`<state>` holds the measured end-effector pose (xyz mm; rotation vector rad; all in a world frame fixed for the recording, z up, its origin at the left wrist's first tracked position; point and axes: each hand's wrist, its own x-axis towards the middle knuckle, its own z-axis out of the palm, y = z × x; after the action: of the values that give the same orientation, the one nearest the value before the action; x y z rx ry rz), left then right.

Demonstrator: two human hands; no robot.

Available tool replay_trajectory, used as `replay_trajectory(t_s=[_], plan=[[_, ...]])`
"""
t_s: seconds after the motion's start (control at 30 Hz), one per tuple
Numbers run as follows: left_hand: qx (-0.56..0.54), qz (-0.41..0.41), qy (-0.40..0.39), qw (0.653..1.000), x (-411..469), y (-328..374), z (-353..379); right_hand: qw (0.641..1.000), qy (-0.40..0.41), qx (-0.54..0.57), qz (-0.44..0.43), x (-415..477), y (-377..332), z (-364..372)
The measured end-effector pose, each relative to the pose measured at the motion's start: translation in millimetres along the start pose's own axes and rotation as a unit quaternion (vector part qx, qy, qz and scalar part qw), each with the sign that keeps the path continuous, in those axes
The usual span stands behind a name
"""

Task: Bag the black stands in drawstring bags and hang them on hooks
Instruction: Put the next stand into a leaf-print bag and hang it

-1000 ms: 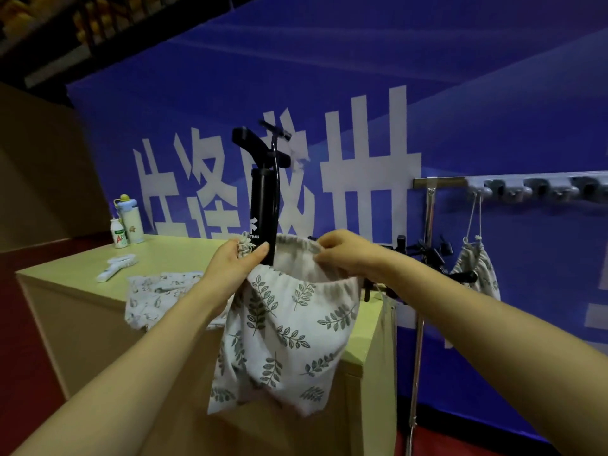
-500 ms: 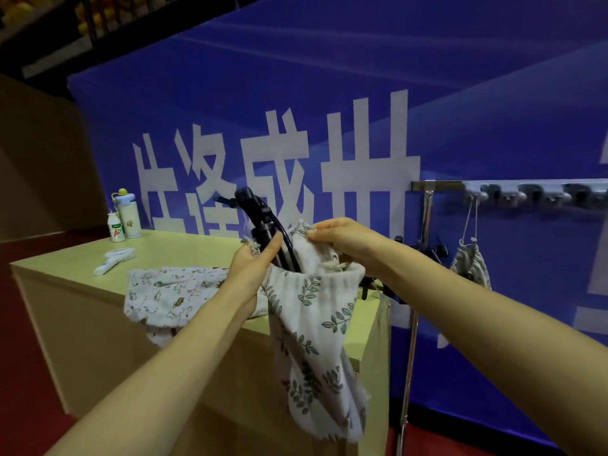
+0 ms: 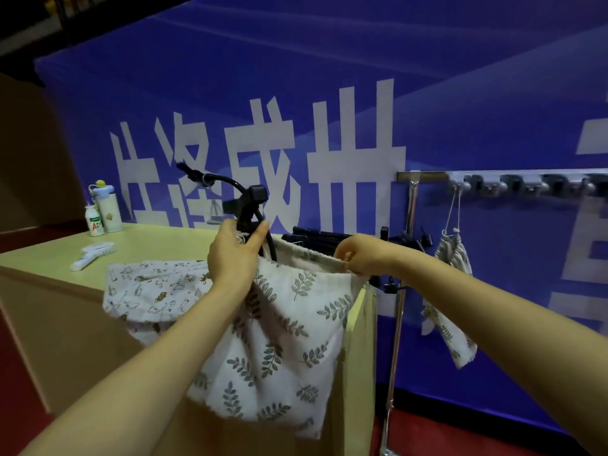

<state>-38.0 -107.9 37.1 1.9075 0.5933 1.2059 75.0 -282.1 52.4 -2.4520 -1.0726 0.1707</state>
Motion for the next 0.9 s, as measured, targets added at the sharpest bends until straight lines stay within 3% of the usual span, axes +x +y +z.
replay_trajectory(t_s=[0.07, 0.2, 0.4, 0.47, 0.57, 0.67, 0.9], plan=[[0.047, -0.008, 0.028, 0.998, 0, -1, -1, 0.999, -0.004, -0.013, 0.042, 4, 6, 1], [0.081, -0.017, 0.042, 0.996, 2, -6, -3, 0.991, -0.014, 0.067, 0.112, 5, 11, -6], [0.089, -0.031, 0.031, 0.995, -2, -11, -3, 0.966, 0.032, 0.228, 0.116, 2, 16, -9], [0.080, -0.034, 0.024, 0.996, -4, -11, -1, 0.937, 0.056, 0.334, 0.088, 0, 18, -7], [0.075, -0.021, -0.004, 0.997, -8, -6, 5, 0.842, 0.088, 0.530, 0.041, -2, 17, -11], [0.063, -0.010, -0.072, 0.995, -19, 7, 13, 0.754, 0.125, 0.644, -0.029, -12, 11, -26], [-0.025, 0.015, -0.244, 0.969, -51, 55, 58, 0.731, 0.226, 0.623, -0.162, -58, 4, -100]])
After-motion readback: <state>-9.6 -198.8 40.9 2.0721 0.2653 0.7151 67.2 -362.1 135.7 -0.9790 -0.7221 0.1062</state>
